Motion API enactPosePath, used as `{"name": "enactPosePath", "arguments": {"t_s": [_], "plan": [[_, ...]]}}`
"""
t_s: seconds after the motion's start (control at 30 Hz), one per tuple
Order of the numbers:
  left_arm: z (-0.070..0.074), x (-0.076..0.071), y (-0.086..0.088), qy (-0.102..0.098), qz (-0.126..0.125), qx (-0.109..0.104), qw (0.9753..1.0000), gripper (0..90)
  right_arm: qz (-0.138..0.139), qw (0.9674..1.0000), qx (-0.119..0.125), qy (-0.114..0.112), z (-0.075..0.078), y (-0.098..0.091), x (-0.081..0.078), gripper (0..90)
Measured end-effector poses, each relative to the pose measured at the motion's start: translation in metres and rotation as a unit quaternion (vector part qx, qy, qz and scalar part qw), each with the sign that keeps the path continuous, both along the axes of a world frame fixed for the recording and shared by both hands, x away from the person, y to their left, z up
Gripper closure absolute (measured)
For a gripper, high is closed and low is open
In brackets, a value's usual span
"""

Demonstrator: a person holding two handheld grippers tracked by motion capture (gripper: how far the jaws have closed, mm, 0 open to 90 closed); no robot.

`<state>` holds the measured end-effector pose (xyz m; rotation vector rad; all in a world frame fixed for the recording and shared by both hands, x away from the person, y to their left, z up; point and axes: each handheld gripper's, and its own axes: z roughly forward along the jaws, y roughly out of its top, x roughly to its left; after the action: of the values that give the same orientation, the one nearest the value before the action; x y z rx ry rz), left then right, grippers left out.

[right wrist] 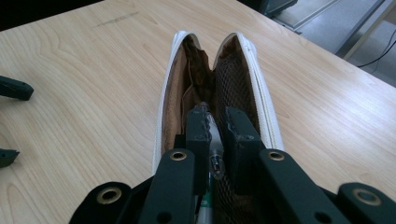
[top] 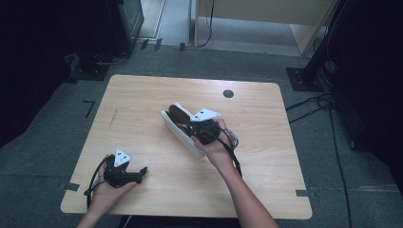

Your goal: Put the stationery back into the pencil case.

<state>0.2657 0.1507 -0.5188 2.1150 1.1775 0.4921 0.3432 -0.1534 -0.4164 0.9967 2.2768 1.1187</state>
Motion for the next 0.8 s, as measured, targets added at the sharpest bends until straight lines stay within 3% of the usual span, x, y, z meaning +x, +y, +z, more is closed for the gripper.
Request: {"name": "enactPosePath", "arguments": {"t_s": [0.17, 0.8], "plan": [[0.0, 0.0, 0.0, 0.0, 0.0, 0.0, 1.0, 9.7, -0.002, 0.9999, 0.002, 0.012, -0.005, 0.001, 0.004, 80.9], [0.0, 0.0, 0.0, 0.0, -0.001, 0.001, 1.0, 9.7, -0.001, 0.9996, 0.027, -0.002, 0.001, -0.016, -0.007, 78.2]]}}
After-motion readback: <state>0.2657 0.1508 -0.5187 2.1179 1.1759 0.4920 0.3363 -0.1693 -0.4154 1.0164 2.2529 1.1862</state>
